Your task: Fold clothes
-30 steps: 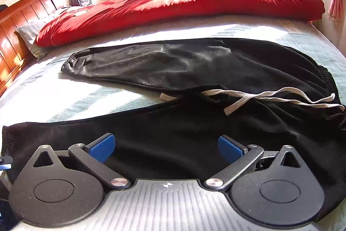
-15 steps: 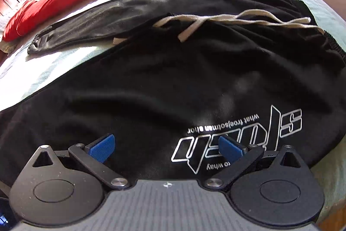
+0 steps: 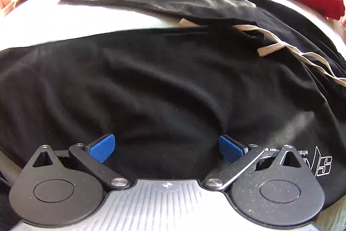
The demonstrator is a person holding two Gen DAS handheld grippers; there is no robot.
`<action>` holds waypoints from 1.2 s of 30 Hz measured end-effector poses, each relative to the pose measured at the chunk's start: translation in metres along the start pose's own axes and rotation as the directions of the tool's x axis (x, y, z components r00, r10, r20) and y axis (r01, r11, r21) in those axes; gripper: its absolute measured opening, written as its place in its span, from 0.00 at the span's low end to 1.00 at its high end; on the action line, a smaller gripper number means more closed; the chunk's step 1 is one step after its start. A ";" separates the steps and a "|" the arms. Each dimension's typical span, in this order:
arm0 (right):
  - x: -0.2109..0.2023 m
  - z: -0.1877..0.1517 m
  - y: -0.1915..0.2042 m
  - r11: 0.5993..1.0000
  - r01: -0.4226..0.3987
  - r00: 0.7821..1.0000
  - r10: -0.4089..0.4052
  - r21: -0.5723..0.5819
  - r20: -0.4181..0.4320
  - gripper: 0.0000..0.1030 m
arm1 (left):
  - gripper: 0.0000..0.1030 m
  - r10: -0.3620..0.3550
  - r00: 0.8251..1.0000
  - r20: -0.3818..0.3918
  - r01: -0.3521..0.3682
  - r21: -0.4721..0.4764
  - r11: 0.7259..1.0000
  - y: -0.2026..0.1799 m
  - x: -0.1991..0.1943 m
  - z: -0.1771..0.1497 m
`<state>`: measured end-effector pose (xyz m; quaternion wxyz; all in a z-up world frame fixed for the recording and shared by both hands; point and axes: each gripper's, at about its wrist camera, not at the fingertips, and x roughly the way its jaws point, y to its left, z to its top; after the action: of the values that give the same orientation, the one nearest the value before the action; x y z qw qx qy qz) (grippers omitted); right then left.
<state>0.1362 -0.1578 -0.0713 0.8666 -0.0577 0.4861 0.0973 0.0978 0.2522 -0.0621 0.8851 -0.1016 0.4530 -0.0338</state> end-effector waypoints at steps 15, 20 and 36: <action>0.003 0.015 0.060 0.987 -0.135 0.990 0.130 -0.090 -0.057 1.00 | 0.91 -0.074 0.997 0.021 0.071 0.104 0.992 -0.015 0.000 0.015; -0.018 0.010 0.044 0.986 -0.164 0.985 0.163 -0.023 -0.053 1.00 | 0.91 -0.046 0.999 -0.003 0.046 0.122 0.992 -0.017 0.011 0.021; -0.071 -0.011 -0.063 0.972 0.035 0.995 -0.056 0.230 0.085 1.00 | 0.91 -0.181 0.981 -0.066 0.192 0.271 0.943 -0.104 0.045 0.047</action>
<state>0.1047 -0.2292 -0.0163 0.8907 0.0359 0.4526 0.0236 0.1655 0.1511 -0.0489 0.8741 -0.0188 0.4497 -0.1825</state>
